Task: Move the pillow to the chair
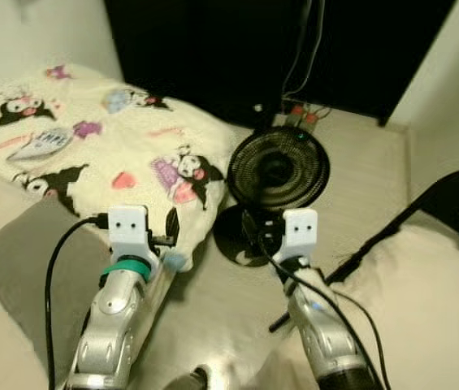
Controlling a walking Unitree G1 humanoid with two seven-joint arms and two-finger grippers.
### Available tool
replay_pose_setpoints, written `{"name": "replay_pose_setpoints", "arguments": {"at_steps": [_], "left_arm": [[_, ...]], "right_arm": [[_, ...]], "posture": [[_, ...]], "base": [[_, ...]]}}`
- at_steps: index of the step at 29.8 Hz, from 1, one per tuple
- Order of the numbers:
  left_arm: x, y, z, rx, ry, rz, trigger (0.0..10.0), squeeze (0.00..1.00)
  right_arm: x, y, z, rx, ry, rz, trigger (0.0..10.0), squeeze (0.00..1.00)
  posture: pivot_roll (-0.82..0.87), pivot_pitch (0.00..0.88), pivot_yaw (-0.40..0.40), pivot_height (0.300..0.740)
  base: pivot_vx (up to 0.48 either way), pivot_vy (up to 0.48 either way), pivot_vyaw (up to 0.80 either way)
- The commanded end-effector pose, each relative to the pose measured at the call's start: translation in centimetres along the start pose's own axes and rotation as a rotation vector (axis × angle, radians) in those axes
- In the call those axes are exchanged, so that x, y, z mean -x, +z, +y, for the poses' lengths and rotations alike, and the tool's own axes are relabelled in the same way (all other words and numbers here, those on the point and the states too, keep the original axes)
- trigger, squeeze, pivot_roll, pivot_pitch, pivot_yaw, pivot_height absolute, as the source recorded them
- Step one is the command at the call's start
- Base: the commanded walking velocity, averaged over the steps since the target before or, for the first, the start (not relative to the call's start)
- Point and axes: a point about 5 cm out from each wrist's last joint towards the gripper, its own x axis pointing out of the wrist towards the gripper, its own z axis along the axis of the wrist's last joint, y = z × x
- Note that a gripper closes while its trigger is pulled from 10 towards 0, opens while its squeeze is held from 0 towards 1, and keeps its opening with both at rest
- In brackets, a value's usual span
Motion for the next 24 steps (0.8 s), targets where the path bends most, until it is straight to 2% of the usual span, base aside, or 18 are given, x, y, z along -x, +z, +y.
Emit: {"name": "replay_pose_setpoints", "arguments": {"at_steps": [1,15,24], "left_arm": [[0.2,-0.5,0.3,-0.019,0.010,0.014,10.0,0.00],[0.3,-0.9,0.6,-0.048,0.001,0.043,10.0,0.00],[0.2,-1.2,0.5,-0.060,-0.008,0.056,10.0,0.00]], "right_arm": [[0.3,-0.7,0.4,-0.007,0.008,0.030,10.0,0.00],[0.5,-2.5,0.0,0.016,-0.026,0.116,10.0,0.00],[0.6,-2.8,-0.5,0.010,-0.045,0.128,10.0,0.00]], "posture": [[0.06,0.015,0.030,0.740],[0.07,0.007,0.030,0.740],[0.07,0.018,0.030,0.740]], "base": [[0.000,0.000,0.79],[0.000,0.000,0.79],[0.000,0.000,0.79]]}}
